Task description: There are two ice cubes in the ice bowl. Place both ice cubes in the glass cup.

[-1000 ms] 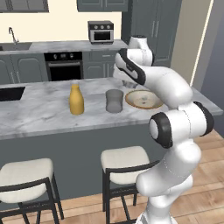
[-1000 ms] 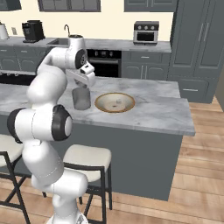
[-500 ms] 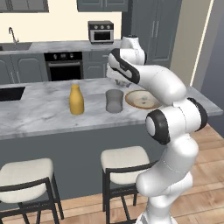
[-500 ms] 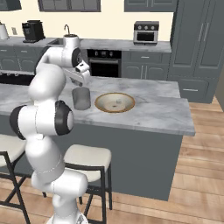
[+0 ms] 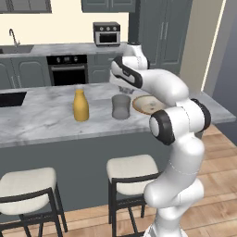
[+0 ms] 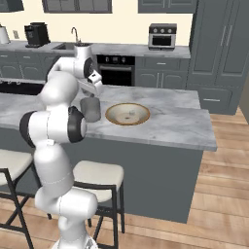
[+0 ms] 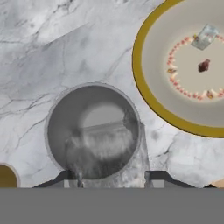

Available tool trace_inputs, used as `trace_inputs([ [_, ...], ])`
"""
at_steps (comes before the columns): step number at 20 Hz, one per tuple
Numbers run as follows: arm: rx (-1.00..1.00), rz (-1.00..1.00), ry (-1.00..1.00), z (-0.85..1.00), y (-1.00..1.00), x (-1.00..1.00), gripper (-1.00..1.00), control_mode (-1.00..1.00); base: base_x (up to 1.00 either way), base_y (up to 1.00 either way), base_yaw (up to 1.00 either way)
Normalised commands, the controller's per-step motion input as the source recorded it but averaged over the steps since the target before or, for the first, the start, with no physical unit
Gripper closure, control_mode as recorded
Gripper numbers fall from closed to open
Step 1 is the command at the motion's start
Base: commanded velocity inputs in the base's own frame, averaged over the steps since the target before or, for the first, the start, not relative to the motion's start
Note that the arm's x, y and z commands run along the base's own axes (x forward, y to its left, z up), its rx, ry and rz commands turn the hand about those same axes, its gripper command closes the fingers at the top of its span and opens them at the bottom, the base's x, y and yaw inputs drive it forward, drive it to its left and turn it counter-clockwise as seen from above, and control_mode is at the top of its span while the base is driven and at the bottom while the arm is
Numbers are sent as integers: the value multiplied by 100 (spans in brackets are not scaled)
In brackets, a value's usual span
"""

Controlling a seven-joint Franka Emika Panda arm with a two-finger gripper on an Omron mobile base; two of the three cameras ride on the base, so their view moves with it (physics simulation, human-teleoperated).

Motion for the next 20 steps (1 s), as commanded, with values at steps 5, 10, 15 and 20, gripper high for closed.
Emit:
trace_inputs([
  [5, 0, 2, 0, -27, 14, 32, 100, -100, 0, 0, 0],
  [10, 0, 3, 0, -21, 10, 25, 100, -100, 0, 0, 0],
  [15, -1, 4, 0, -24, 3, 11, 100, -100, 0, 0, 0],
  [20, 0, 6, 0, -25, 0, 0, 100, -100, 0, 0, 0],
])
